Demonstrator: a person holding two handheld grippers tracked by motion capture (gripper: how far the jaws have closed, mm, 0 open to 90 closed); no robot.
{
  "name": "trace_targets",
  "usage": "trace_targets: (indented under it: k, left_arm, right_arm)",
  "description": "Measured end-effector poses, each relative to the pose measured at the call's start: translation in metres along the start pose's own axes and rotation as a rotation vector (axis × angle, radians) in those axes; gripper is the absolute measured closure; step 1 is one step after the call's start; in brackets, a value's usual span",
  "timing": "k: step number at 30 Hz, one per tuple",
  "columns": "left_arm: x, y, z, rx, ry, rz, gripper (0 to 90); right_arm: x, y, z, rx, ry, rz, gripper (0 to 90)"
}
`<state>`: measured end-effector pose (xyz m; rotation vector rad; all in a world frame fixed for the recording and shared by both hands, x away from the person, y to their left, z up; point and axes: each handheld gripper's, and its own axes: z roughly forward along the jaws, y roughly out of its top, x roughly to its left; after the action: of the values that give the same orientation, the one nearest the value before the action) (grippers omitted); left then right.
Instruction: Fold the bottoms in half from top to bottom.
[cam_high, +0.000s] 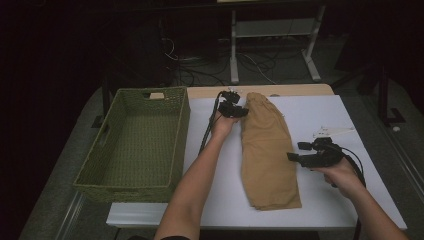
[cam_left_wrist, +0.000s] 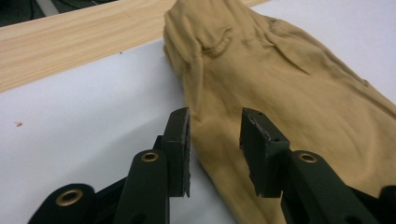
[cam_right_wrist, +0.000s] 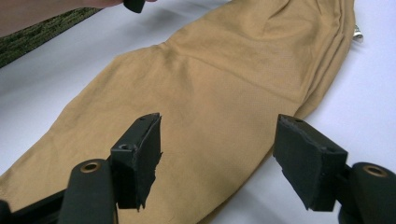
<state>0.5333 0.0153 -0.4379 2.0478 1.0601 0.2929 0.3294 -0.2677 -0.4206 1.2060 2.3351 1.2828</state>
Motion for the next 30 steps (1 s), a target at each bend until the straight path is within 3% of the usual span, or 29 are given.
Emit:
trace_targets:
  k: [7, 20, 24, 30]
  left_arm:
    - [0.004, -0.001, 0.011, 0.015, 0.024, -0.013, 63.2]
    - [0.002, -0.004, 0.022, 0.025, 0.025, -0.009, 66.0]
    - [0.002, -0.005, 0.023, 0.025, 0.044, 0.026, 72.1]
    - [0.003, -0.006, 0.023, 0.022, 0.026, 0.014, 80.6]
  right_arm:
    - [0.001, 0.0, 0.001, 0.004, 0.004, 0.001, 32.1]
    - [0.002, 0.005, 0.007, 0.002, 0.006, -0.011, 32.7]
    - [-0.002, 0.01, 0.009, -0.003, 0.014, -0.003, 34.0]
    - [-0.01, 0.024, 0.017, -0.002, 0.013, -0.009, 36.5]
